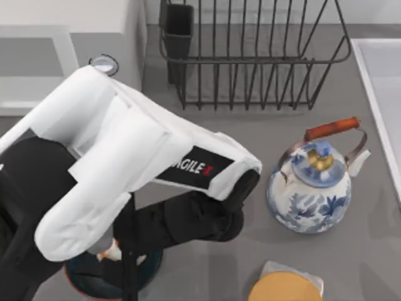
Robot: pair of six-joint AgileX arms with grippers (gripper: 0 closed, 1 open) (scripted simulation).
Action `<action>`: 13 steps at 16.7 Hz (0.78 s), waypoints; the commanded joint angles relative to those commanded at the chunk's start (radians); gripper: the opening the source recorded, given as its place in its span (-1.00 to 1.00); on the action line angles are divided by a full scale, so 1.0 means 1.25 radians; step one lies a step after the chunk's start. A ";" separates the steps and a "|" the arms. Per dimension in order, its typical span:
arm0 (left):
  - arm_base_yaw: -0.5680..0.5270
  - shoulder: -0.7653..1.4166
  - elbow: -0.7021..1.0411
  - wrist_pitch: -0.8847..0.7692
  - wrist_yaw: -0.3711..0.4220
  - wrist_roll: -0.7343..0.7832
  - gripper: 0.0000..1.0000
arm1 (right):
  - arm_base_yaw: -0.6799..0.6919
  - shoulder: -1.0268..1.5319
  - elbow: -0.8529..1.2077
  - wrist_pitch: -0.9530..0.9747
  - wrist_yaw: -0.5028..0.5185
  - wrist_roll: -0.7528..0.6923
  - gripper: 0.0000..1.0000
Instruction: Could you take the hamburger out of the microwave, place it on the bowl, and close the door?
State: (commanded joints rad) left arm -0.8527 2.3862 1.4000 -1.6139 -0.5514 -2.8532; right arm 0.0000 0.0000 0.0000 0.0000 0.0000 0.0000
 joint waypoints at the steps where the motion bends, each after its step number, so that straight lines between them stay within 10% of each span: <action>1: 0.000 0.000 0.000 0.000 0.000 0.000 1.00 | 0.000 0.000 0.000 0.000 0.000 0.000 1.00; 13: 0.008 -0.150 -0.060 0.086 0.054 0.102 1.00 | 0.000 0.000 0.000 0.000 0.000 0.000 1.00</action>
State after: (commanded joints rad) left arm -0.8424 2.1992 1.3252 -1.5065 -0.4838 -2.7253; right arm 0.0000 0.0000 0.0000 0.0000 0.0000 0.0000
